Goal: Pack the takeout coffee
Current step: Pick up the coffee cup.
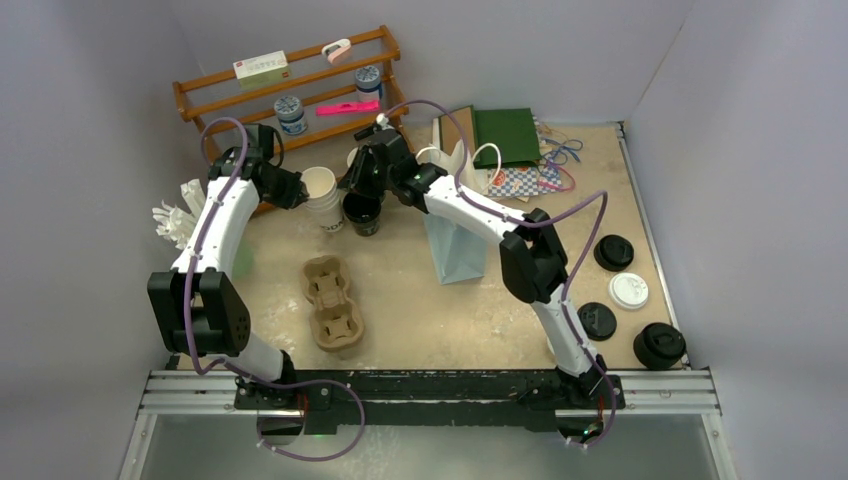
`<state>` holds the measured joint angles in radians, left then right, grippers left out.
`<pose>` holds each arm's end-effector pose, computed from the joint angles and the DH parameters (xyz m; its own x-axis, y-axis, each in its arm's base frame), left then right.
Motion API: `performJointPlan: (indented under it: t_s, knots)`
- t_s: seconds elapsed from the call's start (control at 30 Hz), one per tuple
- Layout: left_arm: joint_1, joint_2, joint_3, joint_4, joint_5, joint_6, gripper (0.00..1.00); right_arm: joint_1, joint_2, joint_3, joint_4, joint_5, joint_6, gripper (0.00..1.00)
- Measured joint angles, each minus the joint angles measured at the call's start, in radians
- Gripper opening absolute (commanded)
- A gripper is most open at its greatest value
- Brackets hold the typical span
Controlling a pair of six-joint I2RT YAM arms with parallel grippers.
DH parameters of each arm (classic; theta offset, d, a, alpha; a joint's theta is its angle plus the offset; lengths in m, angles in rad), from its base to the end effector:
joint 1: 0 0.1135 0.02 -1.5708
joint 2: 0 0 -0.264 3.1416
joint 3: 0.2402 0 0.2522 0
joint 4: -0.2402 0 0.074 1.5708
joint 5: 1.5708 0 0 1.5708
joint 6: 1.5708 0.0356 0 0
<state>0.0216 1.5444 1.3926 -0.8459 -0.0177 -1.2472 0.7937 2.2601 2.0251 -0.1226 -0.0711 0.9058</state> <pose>0.3236 0.0076 0.3076 -0.2376 -0.9533 -0.1865 -0.8063 0.3006 -0.5094 0.3787 0.3887 0.2802 -0.7478 0.3591 -0.5585 -0.2745 0.5987 0.7525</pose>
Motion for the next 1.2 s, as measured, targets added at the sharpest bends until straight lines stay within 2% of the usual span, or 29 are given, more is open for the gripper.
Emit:
performJointPlan:
  t_s: [0.43, 1.2]
  knots:
    - [0.0, 0.0, 0.0, 0.002, 0.014, -0.002, 0.0, 0.0, 0.057, 0.009, 0.009, -0.01, 0.015, 0.29]
    - [0.005, -0.008, 0.025, -0.009, 0.022, -0.001, 0.0, 0.0, 0.044, -0.004, 0.04, 0.028, 0.018, 0.3]
